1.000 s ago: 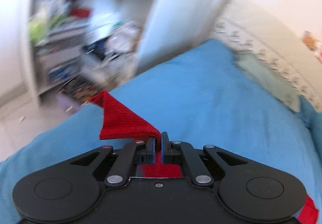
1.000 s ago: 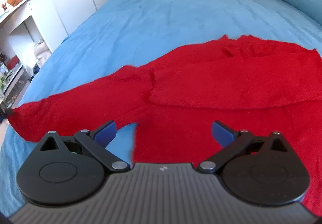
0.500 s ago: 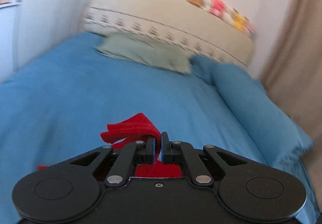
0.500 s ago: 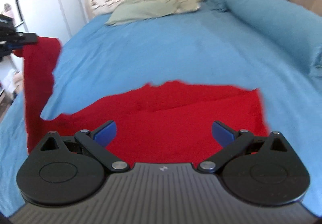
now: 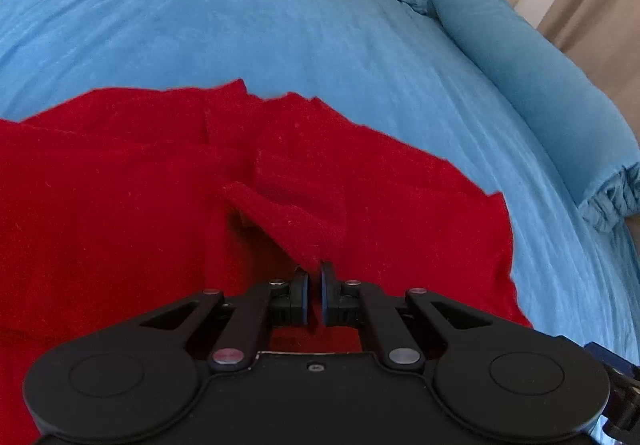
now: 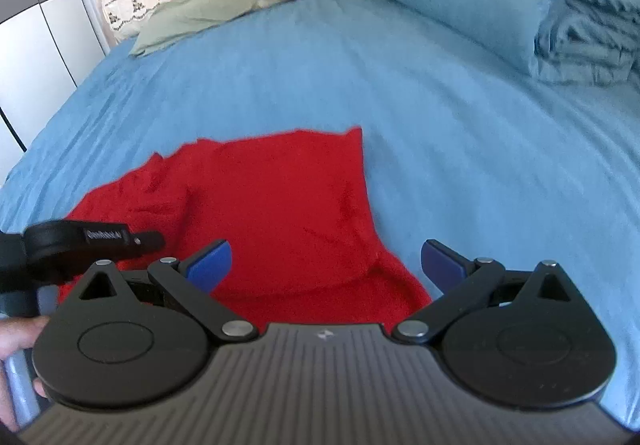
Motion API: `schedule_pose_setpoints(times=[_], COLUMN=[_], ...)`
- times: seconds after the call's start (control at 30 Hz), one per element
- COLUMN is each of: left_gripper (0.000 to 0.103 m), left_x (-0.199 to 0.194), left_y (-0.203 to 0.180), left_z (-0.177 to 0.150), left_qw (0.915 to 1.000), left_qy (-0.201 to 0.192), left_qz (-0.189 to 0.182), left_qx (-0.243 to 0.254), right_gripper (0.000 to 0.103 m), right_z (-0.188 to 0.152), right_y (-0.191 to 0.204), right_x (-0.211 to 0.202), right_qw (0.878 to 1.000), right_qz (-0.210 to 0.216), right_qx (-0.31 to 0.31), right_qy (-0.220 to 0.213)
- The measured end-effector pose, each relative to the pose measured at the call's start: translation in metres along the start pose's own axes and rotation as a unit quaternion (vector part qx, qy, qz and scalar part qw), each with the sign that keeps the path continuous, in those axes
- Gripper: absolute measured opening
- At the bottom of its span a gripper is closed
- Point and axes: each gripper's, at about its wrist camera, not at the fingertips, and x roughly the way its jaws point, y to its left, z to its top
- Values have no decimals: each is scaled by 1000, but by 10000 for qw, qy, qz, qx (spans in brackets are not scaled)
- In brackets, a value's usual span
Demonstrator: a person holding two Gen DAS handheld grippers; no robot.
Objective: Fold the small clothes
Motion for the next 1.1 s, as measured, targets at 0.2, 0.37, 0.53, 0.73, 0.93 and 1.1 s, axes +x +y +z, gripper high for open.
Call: schedule_pose_setpoints(times=[0.2, 0.37, 0.53, 0.73, 0.93, 1.1], left_gripper=[101, 103, 103, 103, 103, 103], left_x=[-46, -85, -104, -119, -129, -140], left_y=[15, 47, 82, 121, 132, 142], left_z=[4, 14, 13, 5, -1, -13], left_qw=[9987, 9912, 9798, 9795, 9783, 9797], left_qy=[-495, -844, -907, -812, -689, -591], left_qz=[139, 1012, 1752, 1842, 1947, 1918], left_qx=[42, 137, 323, 92, 139, 17], right_gripper=[103, 103, 103, 82, 62, 26], right_z=[2, 20, 29, 14, -12, -21], right_y=[7, 33, 91, 166, 214, 227], right_x=[3, 4, 12, 38, 69, 94], right_qw=[9998, 9971, 9820, 9427, 8968, 8783], right_qz=[112, 510, 962, 1128, 914, 570], right_qx=[-116, -550, -1619, -3140, -4329, -4742], right_qy=[96, 92, 169, 45, 8, 222])
